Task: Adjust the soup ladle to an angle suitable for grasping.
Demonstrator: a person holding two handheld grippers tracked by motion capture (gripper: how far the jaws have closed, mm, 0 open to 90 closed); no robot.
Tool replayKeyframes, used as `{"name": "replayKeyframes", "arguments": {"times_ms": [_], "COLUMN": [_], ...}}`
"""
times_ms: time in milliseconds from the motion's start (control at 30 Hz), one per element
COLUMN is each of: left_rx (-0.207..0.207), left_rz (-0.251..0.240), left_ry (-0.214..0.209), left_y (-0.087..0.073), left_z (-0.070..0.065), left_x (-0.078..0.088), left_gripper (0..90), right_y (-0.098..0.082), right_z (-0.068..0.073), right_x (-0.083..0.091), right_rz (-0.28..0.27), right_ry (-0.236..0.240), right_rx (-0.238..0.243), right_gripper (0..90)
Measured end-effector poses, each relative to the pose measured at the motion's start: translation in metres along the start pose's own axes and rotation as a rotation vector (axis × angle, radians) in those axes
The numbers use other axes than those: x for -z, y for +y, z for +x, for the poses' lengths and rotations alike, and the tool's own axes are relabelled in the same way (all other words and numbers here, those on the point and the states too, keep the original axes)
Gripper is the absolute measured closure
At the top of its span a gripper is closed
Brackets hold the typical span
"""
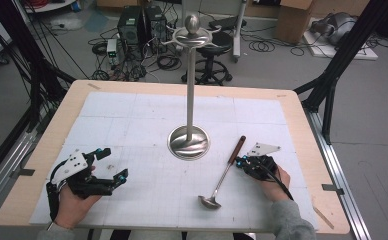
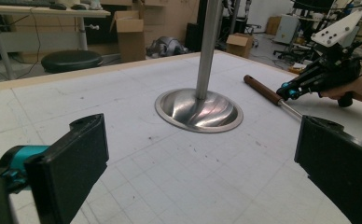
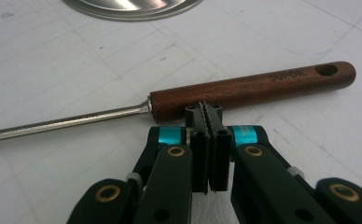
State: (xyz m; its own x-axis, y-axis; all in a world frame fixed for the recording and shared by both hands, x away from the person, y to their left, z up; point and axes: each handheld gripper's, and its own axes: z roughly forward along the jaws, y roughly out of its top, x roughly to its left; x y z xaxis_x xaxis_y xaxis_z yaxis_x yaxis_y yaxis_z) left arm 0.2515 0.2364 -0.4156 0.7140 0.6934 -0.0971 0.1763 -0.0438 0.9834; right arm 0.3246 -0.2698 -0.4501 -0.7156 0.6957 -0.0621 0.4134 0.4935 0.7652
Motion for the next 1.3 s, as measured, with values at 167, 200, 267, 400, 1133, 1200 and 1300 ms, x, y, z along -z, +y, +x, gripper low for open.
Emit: {"name": "replayKeyframes", "arguments": {"times_ms": [167,200,267,400,1133,1200,1300], "left_rx": [0.003,0.005,0.001,-0.003,-0.006,-0.003,-0.003], "left_rz": [-0.008,-0.009,-0.008,-0.003,0.000,0.002,0.002], "left_ry": [0.005,0.006,0.004,0.006,0.006,0.003,0.002], "left_y": [0.000,0.000,0.000,0.000,0.000,0.000,0.000], "left_z": [0.000,0.000,0.000,0.000,0.000,0.000,0.000], "left_x": [0.000,0.001,0.001,0.001,0.001,0.000,0.000], "left_gripper": [3.2,3.2,3.2,3.2,3.2,3.2,3.2], "right_y": [0.003,0.003,0.003,0.004,0.025,0.025,0.025], "right_z": [0.004,0.004,0.003,0.001,0.070,0.071,0.072], "right_x": [-0.003,-0.002,0.000,0.010,-0.009,-0.010,-0.011], "right_rz": [0.001,0.005,0.005,-0.060,-0.011,-0.007,0.007], "right_ry": [-0.001,-0.001,-0.010,0.016,0.326,0.334,0.342], "right_rx": [0.001,-0.007,-0.006,-0.051,0.111,0.112,0.124], "right_gripper": [89.9,89.9,89.9,89.9,89.9,89.9,89.9]}}
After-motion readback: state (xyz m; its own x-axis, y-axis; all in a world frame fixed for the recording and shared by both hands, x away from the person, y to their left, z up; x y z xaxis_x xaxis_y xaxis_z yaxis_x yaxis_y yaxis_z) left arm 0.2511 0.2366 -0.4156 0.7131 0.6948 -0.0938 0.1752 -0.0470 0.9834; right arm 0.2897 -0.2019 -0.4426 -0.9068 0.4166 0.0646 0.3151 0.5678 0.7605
